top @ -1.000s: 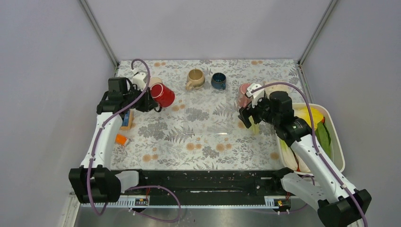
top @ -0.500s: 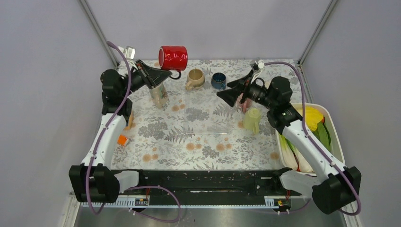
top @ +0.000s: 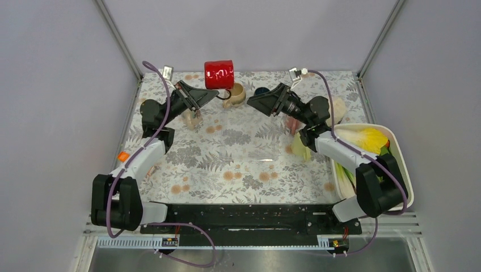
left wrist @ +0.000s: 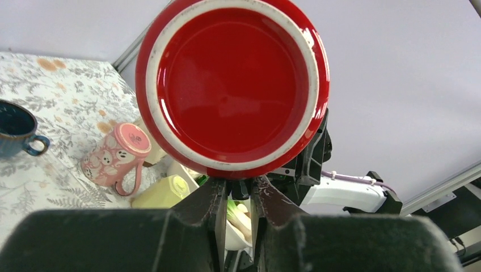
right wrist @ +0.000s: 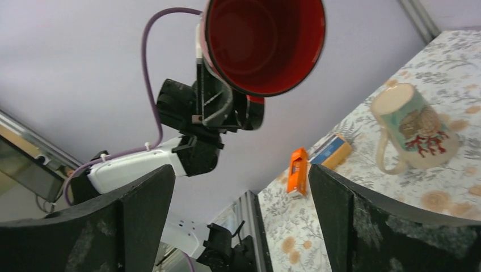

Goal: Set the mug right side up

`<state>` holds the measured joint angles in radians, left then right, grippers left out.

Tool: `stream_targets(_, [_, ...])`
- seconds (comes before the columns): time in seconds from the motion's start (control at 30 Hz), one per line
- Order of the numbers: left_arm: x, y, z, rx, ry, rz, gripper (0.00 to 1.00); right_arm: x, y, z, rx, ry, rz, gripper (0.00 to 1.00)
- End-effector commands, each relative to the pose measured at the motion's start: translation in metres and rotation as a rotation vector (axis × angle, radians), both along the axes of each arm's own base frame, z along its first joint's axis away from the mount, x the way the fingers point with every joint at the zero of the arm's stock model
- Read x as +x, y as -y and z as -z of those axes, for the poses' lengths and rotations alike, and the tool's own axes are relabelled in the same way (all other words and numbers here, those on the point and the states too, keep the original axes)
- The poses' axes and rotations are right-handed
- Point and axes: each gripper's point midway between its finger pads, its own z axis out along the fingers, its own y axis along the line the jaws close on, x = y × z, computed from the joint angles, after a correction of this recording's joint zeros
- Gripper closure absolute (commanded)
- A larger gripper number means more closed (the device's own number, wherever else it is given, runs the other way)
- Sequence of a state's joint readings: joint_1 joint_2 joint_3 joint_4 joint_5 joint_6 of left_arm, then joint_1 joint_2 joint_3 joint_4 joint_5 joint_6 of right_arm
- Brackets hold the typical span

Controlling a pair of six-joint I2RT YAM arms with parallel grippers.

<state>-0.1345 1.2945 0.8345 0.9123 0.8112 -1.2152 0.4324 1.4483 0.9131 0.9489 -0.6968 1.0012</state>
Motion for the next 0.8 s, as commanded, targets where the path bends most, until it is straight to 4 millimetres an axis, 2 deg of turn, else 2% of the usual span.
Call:
stream_targets(0.0, [-0.009, 0.002, -0.031, -0.097, 0.127, -0.025, 1.00, -0.018, -0.014, -0.018, 0.117, 0.035, -0.070, 0.04])
stream_targets(0.2, [-0.009, 0.009, -0.017, -0.099, 0.107, -0.018, 1.00, -0.017, -0.029, -0.006, 0.139, -0.020, -0.095, 0.08])
stream_targets(0.47, [-0.014, 0.021, -0.010, -0.084, 0.124, 0.005, 1.00, -0.005, -0.032, 0.013, 0.131, -0.122, -0.057, 0.16])
stream_targets(0.77, [-0.017, 0.045, 0.000, -0.053, 0.121, 0.065, 1.00, -0.005, -0.035, 0.018, 0.137, -0.164, -0.060, 0.23])
